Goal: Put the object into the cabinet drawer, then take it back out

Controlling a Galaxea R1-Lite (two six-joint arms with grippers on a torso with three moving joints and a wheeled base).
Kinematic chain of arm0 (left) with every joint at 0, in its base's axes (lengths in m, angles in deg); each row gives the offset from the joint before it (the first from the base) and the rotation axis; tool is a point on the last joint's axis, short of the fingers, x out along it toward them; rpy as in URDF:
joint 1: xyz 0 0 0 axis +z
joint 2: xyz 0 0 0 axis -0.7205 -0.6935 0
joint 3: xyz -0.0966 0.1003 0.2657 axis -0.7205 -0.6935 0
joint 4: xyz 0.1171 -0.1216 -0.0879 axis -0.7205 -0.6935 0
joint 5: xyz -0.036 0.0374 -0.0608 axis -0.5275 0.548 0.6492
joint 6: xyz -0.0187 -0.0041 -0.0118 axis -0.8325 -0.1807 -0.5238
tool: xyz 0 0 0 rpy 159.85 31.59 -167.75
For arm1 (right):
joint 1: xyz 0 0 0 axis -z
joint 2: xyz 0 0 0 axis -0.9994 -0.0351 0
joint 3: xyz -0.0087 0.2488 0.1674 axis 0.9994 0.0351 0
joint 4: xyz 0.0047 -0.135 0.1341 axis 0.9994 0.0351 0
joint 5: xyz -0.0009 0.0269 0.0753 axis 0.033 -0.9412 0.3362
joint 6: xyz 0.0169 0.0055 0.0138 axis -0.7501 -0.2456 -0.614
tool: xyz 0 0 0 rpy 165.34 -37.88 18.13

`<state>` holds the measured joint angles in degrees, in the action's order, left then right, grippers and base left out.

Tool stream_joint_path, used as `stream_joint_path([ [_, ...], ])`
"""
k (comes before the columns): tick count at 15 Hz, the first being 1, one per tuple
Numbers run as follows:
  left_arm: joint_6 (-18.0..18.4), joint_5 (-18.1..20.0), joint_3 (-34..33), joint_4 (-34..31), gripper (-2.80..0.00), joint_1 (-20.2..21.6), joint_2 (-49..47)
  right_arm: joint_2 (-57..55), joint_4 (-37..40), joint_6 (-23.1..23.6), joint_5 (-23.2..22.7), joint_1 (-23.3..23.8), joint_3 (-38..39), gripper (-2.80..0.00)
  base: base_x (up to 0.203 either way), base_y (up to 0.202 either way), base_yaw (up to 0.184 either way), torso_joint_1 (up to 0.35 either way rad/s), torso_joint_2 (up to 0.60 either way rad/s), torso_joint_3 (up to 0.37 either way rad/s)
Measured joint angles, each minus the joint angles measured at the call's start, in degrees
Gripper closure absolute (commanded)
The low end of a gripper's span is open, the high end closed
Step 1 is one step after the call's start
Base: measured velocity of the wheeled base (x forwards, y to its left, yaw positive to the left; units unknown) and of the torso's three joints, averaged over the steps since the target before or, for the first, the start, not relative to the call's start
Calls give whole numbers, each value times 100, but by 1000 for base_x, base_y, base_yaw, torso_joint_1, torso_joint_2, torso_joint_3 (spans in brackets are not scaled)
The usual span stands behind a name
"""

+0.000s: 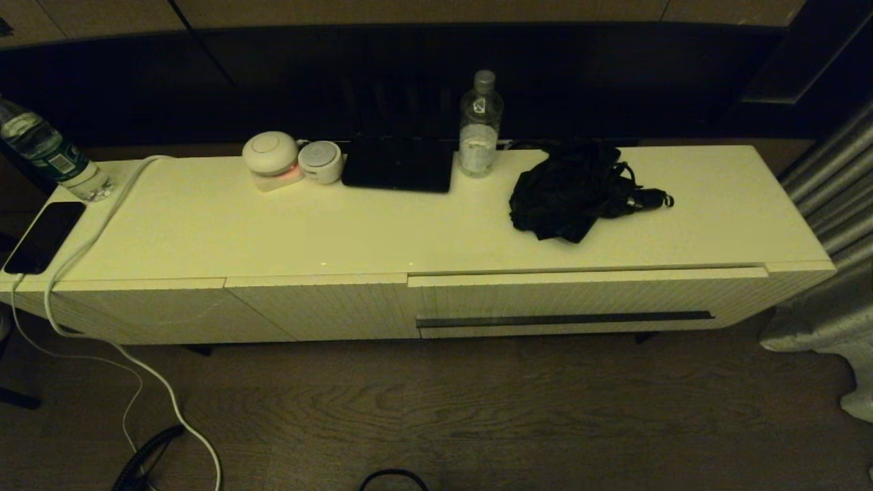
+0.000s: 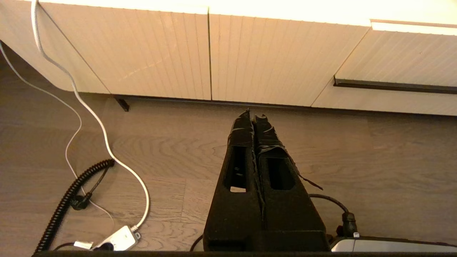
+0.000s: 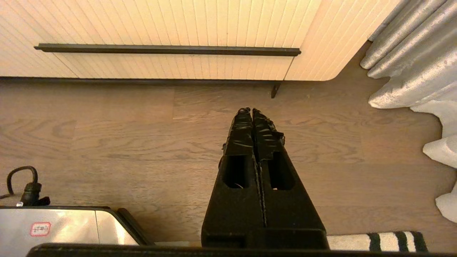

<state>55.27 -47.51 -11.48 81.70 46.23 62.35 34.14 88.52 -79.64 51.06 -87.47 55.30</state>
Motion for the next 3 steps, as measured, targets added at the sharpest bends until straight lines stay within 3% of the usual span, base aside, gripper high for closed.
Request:
stream_joint_path([
  [3,0,2,0,0,0,2,0,-1,-9,-74,6,0,-5,0,0,0,0,0,0,0],
])
